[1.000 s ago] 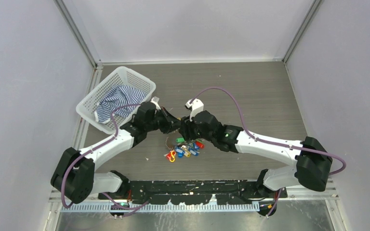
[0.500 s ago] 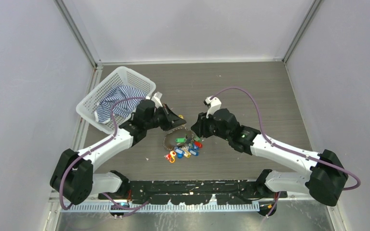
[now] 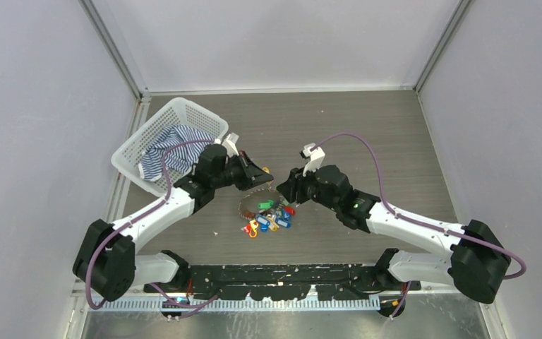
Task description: Remove the keys from the keyring
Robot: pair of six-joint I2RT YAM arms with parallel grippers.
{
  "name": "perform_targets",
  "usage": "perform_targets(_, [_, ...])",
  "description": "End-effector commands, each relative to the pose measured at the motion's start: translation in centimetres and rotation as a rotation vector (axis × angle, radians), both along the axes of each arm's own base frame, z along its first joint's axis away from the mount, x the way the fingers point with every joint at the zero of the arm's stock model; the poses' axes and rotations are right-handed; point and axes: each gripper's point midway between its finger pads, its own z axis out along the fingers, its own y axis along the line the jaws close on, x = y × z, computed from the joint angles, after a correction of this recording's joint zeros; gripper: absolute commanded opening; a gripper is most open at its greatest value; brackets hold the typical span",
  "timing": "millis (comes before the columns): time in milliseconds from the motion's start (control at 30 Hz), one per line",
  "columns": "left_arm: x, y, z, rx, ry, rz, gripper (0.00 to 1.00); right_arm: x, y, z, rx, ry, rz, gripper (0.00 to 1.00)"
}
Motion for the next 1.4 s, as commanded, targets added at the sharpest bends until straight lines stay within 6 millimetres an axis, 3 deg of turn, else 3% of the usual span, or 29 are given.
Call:
perform_targets(0, [0.0, -0.7, 4.9, -0.083, -0.13, -0.036, 0.01, 1.0, -0.2, 2.0, 0.167, -0.153, -0.061, 0.48])
perform_targets(133, [-0.3, -0.7, 5.4, -0.095, -0.165, -0.054, 0.01, 0.1, 0.2, 2.6, 0.147, -0.313, -0.049, 0.52])
perform_targets(500, [-0.8, -1.1, 6.1, -0.081, -0.232, -0.112, 0.01, -2.0, 1.9, 4.0, 0.135, -0.353, 0.125, 0.48])
perform_targets(667, [-1.2, -1.4, 6.5, -0.076, -0.274, -0.142, 0.01, -3.2, 3.0, 5.0, 0.201, -0.306, 0.243, 0.39])
perform_targets(767, [-1.4, -1.3, 6.5, -0.067, -0.296, -0.152, 0.01, -2.9, 2.6, 5.7, 0.284, -0.255, 0.272, 0.36])
perform_targets(1100, [-2.0, -1.4, 7.3, -0.086, -0.354, -0.194, 0.01, -3.0, 2.5, 7.4, 0.582, -0.114, 0.376, 0.39])
perform_targets(1367, [-2.2, -1.6, 7.5, -0.106, -0.364, -0.203, 0.01, -3.0, 2.0, 6.5, 0.613, -0.081, 0.353, 0.4])
